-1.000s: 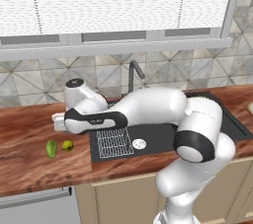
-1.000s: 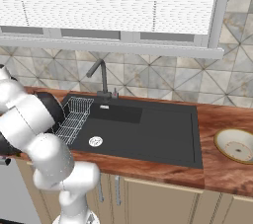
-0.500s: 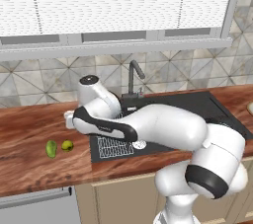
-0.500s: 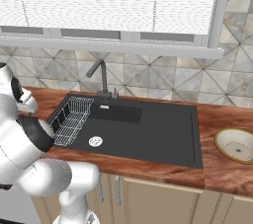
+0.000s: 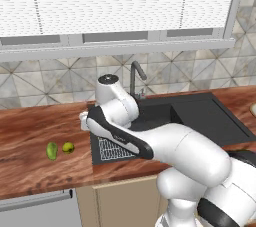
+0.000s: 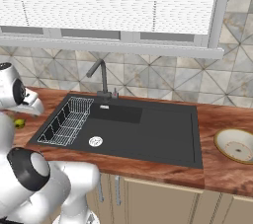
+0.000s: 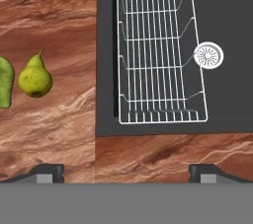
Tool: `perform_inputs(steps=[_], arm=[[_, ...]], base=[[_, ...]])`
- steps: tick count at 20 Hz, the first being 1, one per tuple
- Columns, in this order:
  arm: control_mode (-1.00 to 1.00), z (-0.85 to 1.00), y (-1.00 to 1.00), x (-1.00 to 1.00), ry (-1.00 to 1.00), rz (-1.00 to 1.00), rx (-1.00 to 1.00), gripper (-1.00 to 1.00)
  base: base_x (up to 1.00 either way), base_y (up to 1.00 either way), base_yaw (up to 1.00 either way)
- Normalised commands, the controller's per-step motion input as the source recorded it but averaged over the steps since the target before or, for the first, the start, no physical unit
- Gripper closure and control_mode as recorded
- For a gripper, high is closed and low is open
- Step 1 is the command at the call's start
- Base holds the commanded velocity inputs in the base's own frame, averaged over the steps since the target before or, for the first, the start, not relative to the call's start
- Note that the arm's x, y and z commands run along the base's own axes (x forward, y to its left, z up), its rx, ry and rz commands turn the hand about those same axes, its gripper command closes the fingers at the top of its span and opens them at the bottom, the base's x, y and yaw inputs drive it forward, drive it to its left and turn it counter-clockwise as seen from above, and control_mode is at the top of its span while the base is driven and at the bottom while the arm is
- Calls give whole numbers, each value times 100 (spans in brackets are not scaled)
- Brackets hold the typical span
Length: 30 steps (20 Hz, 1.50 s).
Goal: Remove the mango and pear from the sink. Then move the bowl and cup from the counter to the sink for washing.
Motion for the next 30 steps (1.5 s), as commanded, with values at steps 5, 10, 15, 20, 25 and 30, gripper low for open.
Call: perform_inputs(steps=[5,10,15,20,25,30], arm=[[-100,15,-45,-28,0,1,0,-100],[-100,13,-44,-29,0,1,0,-100],[-100,12,-44,-21,0,4,0,-100],[-100,10,-52,-23,-1,2,-1,-100],[-100,8,-44,-19,-1,3,0,-100],[-100,6,-47,-18,0,3,-7,-100]], base=[[0,0,0],[0,0,0],[0,0,0],[0,0,0],[0,0,0],[0,0,0]])
